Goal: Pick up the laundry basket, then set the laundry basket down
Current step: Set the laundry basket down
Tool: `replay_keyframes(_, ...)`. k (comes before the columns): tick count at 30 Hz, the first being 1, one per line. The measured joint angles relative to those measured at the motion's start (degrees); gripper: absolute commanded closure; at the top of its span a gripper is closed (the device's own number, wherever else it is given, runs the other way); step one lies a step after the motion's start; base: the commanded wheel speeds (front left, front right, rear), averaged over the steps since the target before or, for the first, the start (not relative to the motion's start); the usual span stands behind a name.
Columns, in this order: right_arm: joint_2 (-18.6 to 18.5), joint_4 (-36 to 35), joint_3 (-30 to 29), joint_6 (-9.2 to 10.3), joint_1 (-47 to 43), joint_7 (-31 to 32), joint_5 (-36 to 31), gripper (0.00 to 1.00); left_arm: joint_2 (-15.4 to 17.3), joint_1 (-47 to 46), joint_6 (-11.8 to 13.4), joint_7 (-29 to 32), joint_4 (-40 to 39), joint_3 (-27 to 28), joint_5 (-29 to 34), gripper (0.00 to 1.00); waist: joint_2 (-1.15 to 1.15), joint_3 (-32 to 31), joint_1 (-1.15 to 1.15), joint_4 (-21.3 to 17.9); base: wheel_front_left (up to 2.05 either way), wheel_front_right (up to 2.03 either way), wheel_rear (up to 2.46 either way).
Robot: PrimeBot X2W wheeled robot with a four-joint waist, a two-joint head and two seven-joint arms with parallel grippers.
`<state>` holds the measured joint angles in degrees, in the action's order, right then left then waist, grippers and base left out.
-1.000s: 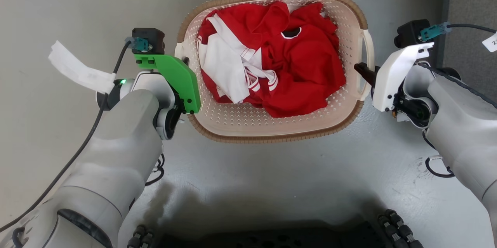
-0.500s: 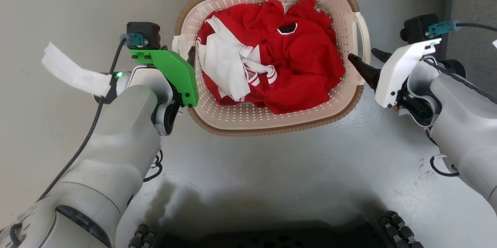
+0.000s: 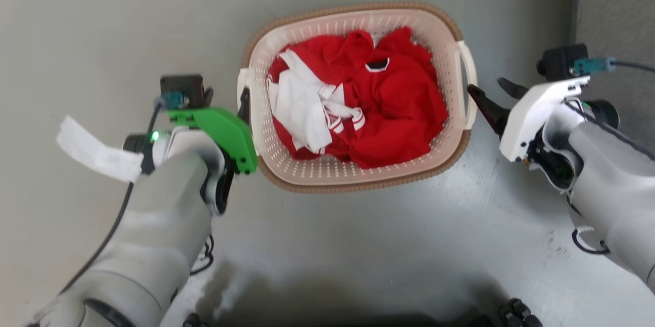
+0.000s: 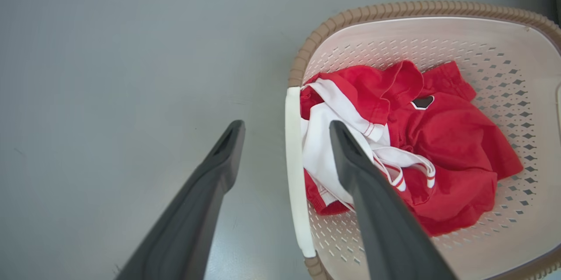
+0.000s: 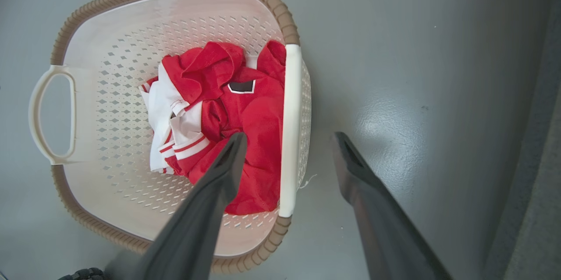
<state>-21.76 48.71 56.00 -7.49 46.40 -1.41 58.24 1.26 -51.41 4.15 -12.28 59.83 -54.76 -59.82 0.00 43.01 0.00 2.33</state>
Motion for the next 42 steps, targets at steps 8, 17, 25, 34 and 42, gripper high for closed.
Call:
replay_keyframes(8,2.31,3.45,0.03,0.0,-3.6,-3.9,0.83,0.0,0.02,4.86,0.63,-1.45,1.02,-0.3,-0.24,0.0,0.0,-5.22,0.0,-0.23,0.0,0.0,0.0)
replay_keyframes(17,5.22,8.86,-0.96,0.0,-7.01,-8.04,1.49,0.0,0.05,9.54,0.93,-1.47,3.15,-0.68,-0.55,0.0,0.0,-11.9,0.0,-0.92,0.0,0.0,0.0)
replay_keyframes(25,7.61,12.52,-0.8,1.02,-10.53,-10.54,1.48,0.0,0.07,12.4,1.4,-1.96,4.49,-1.0,-0.42,0.0,0.0,-18.85,0.0,-1.62,0.0,0.0,0.0)
replay_keyframes(34,9.29,14.28,-1.35,3.08,-11.84,-12.25,1.02,0.0,0.64,12.73,1.92,-1.97,2.76,2.4,1.76,0.0,0.0,-25.7,-0.01,-2.02,0.0,0.0,0.0)
replay_keyframes(42,9.32,14.26,-2.88,5.16,-11.83,-12.76,-0.57,0.0,2.85,12.73,2.02,-1.97,-1.3,5.9,5.86,0.0,0.0,-30.97,-0.01,-2.15,0.0,0.0,0.0)
